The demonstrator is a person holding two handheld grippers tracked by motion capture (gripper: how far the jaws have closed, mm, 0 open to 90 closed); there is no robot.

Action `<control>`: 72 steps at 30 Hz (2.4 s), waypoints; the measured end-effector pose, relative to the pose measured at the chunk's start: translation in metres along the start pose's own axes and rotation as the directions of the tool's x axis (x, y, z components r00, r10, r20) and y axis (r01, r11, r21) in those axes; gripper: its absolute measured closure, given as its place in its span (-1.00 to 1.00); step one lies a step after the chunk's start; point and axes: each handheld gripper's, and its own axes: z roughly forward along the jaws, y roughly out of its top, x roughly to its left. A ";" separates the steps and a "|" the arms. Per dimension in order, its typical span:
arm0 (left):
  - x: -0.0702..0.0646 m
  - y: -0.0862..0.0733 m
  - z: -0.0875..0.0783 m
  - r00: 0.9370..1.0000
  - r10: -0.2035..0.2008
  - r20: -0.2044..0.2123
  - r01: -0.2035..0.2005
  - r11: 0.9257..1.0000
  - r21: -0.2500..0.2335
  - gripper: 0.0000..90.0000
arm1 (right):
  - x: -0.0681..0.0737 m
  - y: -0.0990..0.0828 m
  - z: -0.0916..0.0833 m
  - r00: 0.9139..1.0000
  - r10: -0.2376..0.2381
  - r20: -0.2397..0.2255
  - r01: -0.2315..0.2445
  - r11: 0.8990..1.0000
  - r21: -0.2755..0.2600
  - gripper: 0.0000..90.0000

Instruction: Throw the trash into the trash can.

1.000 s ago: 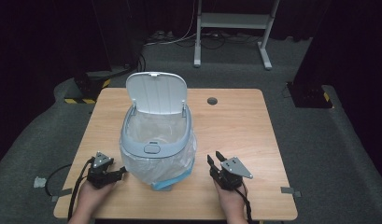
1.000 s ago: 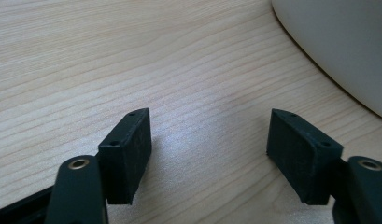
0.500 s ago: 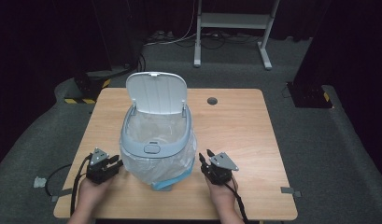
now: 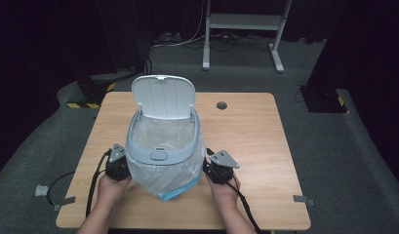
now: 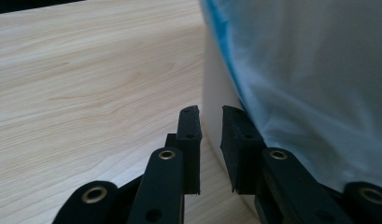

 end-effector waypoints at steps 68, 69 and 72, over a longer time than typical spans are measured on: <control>-0.013 0.155 -0.058 0.995 -0.055 -0.089 0.017 0.924 -0.383 0.36 | -0.048 0.155 -0.059 0.996 0.007 0.087 0.020 0.952 -0.307 0.50; -0.013 0.157 -0.058 0.995 -0.058 -0.086 0.021 0.923 -0.383 0.36 | -0.048 0.157 -0.059 0.996 0.013 0.086 0.015 0.951 -0.310 0.50; -0.013 0.161 -0.057 0.994 -0.067 -0.084 0.029 0.919 -0.393 0.35 | -0.047 0.166 -0.056 0.996 -0.002 0.094 0.032 0.948 -0.316 0.49</control>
